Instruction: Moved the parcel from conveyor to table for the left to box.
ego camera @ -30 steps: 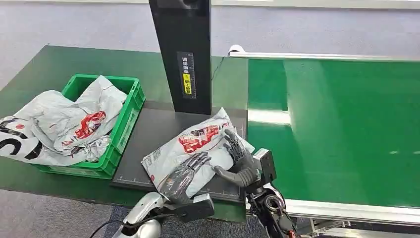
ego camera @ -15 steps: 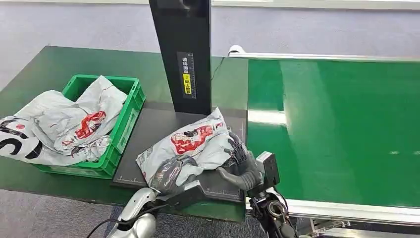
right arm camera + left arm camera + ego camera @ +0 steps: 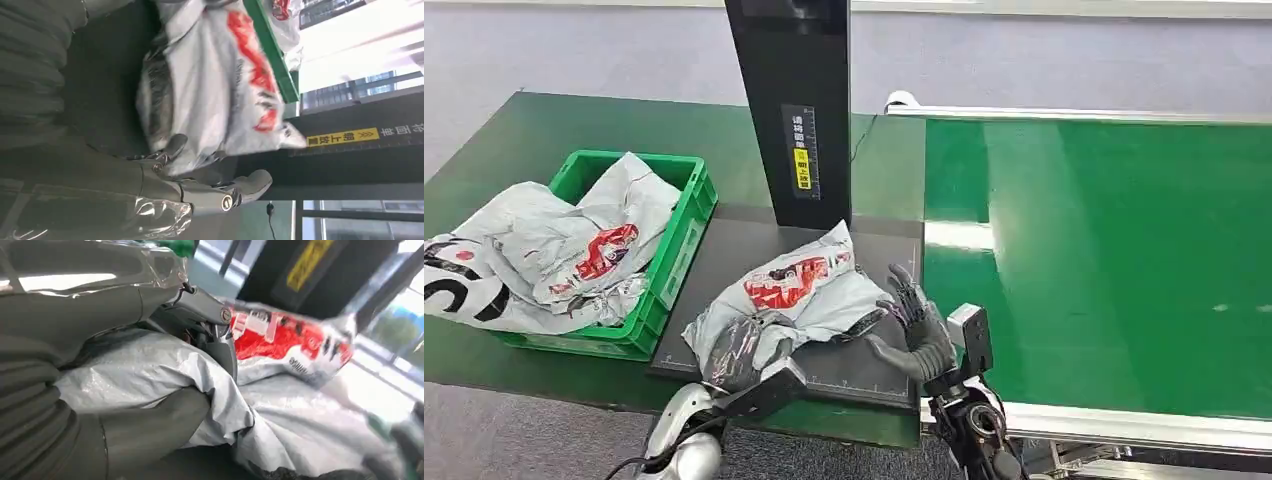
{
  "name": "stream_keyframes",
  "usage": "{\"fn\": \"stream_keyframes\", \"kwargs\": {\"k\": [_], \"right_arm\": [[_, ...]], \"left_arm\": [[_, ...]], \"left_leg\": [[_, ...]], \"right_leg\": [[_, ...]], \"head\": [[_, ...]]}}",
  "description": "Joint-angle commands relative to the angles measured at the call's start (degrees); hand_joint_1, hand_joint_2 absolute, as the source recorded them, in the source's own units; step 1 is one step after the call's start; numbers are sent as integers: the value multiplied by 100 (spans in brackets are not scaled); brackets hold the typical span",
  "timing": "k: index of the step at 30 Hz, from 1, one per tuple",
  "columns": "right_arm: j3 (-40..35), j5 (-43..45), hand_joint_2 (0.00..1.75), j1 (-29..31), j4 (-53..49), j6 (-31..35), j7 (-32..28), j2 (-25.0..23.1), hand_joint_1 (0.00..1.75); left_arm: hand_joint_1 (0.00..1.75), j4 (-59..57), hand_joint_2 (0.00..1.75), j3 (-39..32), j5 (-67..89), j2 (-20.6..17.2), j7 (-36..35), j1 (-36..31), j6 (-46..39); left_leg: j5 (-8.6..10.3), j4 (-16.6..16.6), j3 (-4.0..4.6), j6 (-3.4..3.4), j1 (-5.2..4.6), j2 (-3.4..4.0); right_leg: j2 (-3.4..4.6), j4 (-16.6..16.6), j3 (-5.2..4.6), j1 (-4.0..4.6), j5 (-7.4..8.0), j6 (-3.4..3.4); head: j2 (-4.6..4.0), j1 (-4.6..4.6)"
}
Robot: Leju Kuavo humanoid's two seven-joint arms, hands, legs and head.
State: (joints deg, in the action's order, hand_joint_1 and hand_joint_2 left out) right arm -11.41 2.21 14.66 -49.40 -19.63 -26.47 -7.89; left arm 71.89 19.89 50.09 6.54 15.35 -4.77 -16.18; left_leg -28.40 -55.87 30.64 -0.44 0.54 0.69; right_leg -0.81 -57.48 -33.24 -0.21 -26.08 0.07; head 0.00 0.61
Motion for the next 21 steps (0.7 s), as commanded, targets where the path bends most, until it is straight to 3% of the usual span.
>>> {"fn": "stream_keyframes", "kwargs": {"k": [1, 8, 12, 14, 21], "right_arm": [[-70, 142, 175, 304, 186, -99, 32, 70, 0], [-318, 285, 175, 624, 677, -94, -81, 62, 0], [-374, 320, 175, 677, 777, -61, -117, 43, 0], [-402, 354, 175, 600, 711, -45, -136, 67, 0], [-423, 357, 175, 515, 564, -7, -111, 134, 0]], "left_arm": [[175, 1121, 175, -278, -596, -222, 1154, 249, -1235], [175, 1388, 175, -387, -758, -238, 1807, 232, -2234], [175, 1412, 175, -671, -453, -91, 1902, 201, -2382], [175, 1352, 175, -1163, 153, 70, 1708, 96, -2382], [175, 672, 175, -1864, 1131, -91, 929, -601, -2382]], "left_leg": [[0, -3, 8, 0, 1, 4], [2, 0, 9, 1, 0, 7], [2, 2, 6, 0, 0, 3], [2, 4, 4, 0, 2, 5], [7, 3, 6, -1, 0, -9]], "right_leg": [[11, -2, -10, 1, 3, 0], [17, 2, -10, 0, 6, 1], [12, 2, -7, 0, 4, 0], [16, 5, -5, 2, 6, 0], [-1, 3, -8, 0, 5, 0]], "head": [[0, 2], [0, -2], [0, 0], [0, 0], [0, -2]]}}
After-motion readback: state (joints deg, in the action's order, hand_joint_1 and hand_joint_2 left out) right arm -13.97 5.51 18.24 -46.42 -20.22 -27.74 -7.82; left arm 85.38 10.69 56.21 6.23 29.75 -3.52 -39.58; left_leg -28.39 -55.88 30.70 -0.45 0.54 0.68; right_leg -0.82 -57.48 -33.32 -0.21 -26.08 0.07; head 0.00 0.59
